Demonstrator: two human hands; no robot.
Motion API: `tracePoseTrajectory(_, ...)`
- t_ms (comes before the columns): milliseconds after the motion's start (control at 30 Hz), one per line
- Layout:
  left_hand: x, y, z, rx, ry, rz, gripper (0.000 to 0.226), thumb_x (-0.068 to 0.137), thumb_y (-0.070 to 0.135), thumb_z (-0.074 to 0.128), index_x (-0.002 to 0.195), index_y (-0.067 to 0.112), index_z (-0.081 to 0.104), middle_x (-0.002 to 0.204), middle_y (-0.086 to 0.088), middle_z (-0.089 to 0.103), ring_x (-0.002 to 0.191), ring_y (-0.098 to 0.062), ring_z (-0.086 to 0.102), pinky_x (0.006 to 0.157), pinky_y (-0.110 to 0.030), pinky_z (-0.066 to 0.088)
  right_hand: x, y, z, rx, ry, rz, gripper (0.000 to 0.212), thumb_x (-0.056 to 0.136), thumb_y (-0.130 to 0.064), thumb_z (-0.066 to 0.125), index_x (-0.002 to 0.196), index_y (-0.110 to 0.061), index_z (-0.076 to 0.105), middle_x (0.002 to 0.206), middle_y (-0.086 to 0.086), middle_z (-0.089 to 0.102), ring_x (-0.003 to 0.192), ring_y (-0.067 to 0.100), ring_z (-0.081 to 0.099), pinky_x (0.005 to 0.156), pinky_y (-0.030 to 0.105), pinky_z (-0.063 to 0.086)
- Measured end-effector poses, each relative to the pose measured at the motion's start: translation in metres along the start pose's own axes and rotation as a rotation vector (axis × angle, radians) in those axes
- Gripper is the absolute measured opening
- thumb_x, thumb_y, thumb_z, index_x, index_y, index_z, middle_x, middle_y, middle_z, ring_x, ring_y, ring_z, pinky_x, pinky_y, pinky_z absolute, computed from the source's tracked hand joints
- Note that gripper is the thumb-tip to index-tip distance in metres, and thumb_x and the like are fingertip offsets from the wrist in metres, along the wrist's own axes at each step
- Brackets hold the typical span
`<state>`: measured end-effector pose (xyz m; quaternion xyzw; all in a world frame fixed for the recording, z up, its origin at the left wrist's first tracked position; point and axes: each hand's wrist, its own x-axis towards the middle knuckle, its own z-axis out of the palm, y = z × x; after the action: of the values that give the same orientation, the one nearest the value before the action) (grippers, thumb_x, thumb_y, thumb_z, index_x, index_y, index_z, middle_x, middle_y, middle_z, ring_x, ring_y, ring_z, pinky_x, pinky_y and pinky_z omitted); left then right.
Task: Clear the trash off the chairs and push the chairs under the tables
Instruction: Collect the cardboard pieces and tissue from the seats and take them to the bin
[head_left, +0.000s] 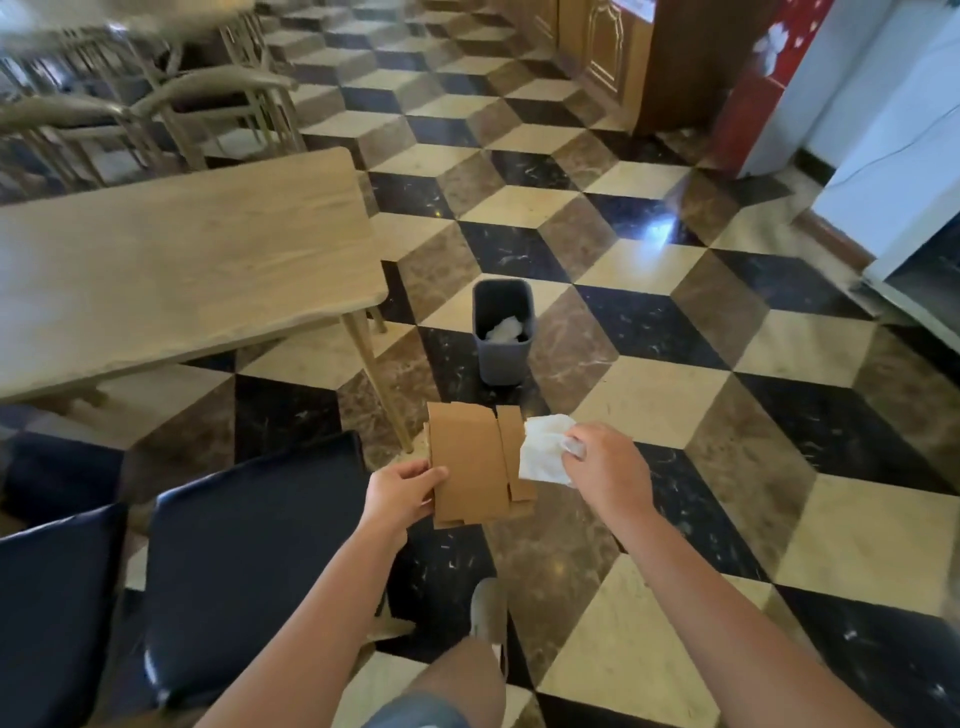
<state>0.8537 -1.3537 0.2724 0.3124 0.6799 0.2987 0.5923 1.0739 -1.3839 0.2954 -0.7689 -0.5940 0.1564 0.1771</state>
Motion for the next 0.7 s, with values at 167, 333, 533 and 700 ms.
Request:
tracePoseTrajectory(167, 0.064, 0.029, 0.042, -0.08, 0.006, -0.044, 0.026, 0.083, 0.007, 0.067, 0.108, 0.001, 0.064, 0.104, -0.014, 0.067, 0.094, -0.025, 0.063, 0.074, -0.033, 0.054, 0.085, 0.023, 0.001, -0.014, -0.015, 0.015, 0.014, 0.086, -0.017, 0.061, 0.095, -0.007, 0.068, 0.096, 0.009, 0.069, 0.084, 0.024, 0.062, 0.068, 0.035, 0.055)
tracePoseTrajectory(333, 0.127, 0.089, 0.087, -0.123, 0.022, -0.079, 0.004, 0.084, 0.007, 0.066, 0.086, 0.011, 0.065, 0.099, -0.012, 0.068, 0.092, -0.025, 0.064, 0.077, -0.035, 0.054, 0.184, 0.031, -0.02, -0.07, -0.023, 0.027, 0.015, 0.087, -0.018, 0.06, 0.095, -0.008, 0.067, 0.094, 0.009, 0.068, 0.083, 0.024, 0.062, 0.069, 0.038, 0.055)
tracePoseTrajectory(533, 0.185, 0.151, 0.128, -0.116, 0.068, -0.07, 0.006, 0.085, 0.007, 0.065, 0.082, 0.012, 0.067, 0.093, -0.009, 0.069, 0.088, -0.022, 0.065, 0.075, -0.032, 0.054, 0.283, 0.04, -0.027, -0.093, -0.002, -0.072, 0.016, 0.086, -0.018, 0.064, 0.098, -0.01, 0.069, 0.1, 0.007, 0.07, 0.087, 0.021, 0.064, 0.067, 0.031, 0.056)
tracePoseTrajectory(700, 0.23, 0.17, 0.156, -0.142, 0.177, -0.119, 0.007, 0.085, 0.007, 0.065, 0.083, 0.014, 0.067, 0.093, -0.009, 0.068, 0.09, -0.024, 0.065, 0.083, -0.039, 0.055, 0.359, 0.056, -0.007, -0.118, -0.059, -0.212, 0.009, 0.077, -0.006, 0.069, 0.085, -0.009, 0.07, 0.09, 0.008, 0.07, 0.079, 0.027, 0.063, 0.056, 0.034, 0.053)
